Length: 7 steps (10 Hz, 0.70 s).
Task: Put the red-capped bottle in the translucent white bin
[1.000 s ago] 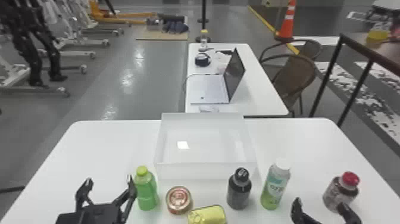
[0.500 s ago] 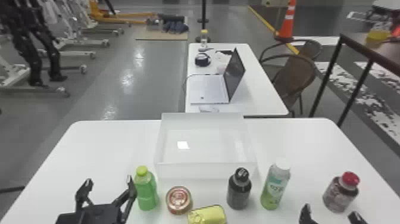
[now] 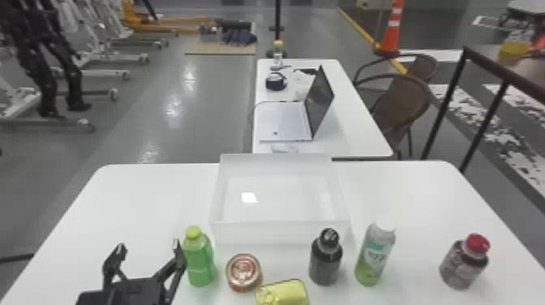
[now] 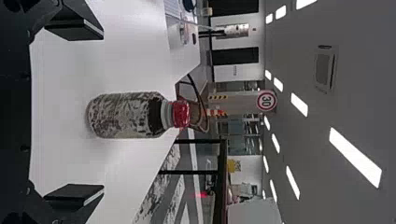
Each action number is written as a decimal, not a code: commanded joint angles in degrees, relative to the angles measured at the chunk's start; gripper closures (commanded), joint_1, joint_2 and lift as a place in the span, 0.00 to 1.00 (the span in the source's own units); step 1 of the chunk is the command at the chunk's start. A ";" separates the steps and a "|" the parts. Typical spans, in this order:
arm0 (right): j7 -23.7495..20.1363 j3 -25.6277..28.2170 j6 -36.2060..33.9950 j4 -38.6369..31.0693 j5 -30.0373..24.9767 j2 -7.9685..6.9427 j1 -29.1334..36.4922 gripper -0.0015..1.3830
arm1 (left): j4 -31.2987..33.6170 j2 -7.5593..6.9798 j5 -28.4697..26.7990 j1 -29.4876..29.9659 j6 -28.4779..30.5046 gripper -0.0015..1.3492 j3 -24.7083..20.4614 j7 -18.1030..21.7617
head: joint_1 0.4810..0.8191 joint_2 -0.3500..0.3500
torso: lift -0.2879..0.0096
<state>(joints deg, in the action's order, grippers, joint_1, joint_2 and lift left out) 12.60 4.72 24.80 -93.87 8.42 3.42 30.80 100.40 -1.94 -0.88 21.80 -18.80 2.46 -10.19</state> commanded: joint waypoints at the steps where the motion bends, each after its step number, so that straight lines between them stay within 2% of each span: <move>1: 0.49 1.08 0.95 3.08 -0.25 -0.16 -0.65 0.10 | -0.03 0.01 0.00 0.00 -0.10 0.22 0.00 0.00 | 0.20 0.50 | 0.63; 4: 0.41 3.11 1.31 8.70 0.72 -0.08 -5.13 0.10 | -0.12 0.01 0.09 -0.09 -0.18 0.22 0.09 0.00 | 0.20 0.50 | 0.63; 7: -3.46 5.04 1.74 12.04 2.21 1.07 -9.18 0.10 | -0.29 0.01 0.18 -0.09 -0.36 0.22 0.18 0.00 | 0.20 0.50 | 0.63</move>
<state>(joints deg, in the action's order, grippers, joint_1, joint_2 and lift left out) 9.08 9.64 26.57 -82.23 10.10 4.19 22.23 100.12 -1.93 -0.71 21.71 -19.11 2.63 -10.19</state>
